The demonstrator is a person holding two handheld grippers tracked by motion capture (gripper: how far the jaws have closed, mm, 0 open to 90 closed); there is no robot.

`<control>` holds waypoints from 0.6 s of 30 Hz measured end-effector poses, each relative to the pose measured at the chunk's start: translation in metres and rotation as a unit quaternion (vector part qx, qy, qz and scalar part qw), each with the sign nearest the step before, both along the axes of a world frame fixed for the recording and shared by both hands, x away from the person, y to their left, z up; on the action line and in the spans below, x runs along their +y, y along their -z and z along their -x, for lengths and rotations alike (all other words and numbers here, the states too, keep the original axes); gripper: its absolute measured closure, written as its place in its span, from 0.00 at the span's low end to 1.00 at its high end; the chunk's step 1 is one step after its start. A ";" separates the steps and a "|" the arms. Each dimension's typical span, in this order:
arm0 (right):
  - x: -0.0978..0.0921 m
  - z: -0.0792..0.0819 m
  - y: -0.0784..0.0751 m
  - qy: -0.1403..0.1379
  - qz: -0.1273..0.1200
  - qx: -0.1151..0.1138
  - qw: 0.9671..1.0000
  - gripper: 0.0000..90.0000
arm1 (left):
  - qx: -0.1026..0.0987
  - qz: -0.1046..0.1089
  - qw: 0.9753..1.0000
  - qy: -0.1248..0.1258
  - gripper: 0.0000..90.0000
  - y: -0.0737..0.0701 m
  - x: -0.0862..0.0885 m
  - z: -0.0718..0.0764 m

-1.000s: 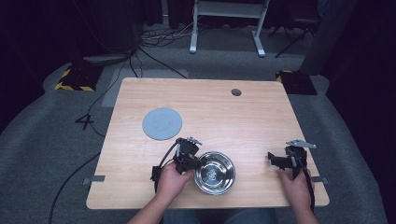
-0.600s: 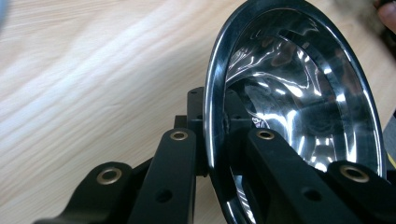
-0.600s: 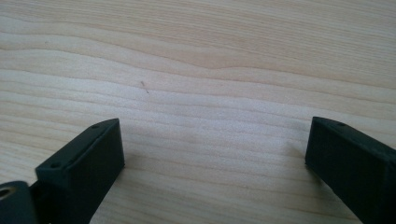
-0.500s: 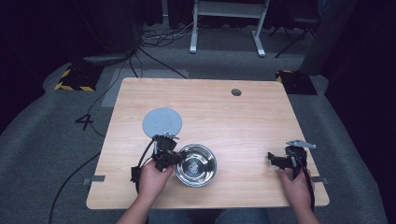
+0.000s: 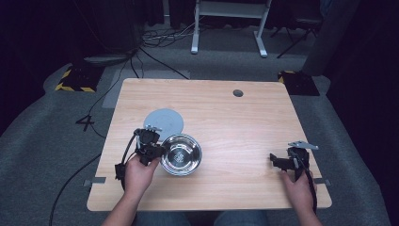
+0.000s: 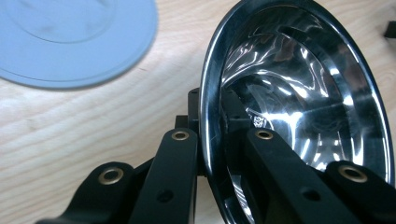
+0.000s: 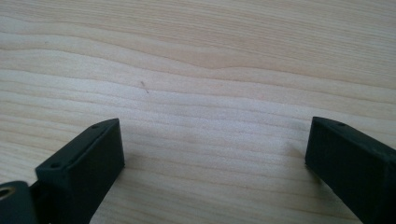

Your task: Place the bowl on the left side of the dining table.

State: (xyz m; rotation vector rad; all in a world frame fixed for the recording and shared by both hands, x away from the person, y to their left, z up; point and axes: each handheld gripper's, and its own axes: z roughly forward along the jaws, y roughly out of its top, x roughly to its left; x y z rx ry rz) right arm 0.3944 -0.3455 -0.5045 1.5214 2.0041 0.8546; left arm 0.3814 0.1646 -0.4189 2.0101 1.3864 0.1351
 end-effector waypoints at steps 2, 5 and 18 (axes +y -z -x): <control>0.000 0.000 0.000 0.000 0.000 0.000 1.000 0.05 | 0.000 -0.003 1.000 -0.001 0.95 -0.004 0.005 -0.005; 0.000 0.000 0.000 0.000 0.000 0.000 1.000 0.05 | -0.001 -0.004 1.000 -0.008 0.96 -0.007 0.009 -0.012; 0.000 0.000 0.000 0.000 0.000 0.000 1.000 0.05 | 0.005 0.037 0.998 -0.046 0.95 -0.014 0.032 -0.042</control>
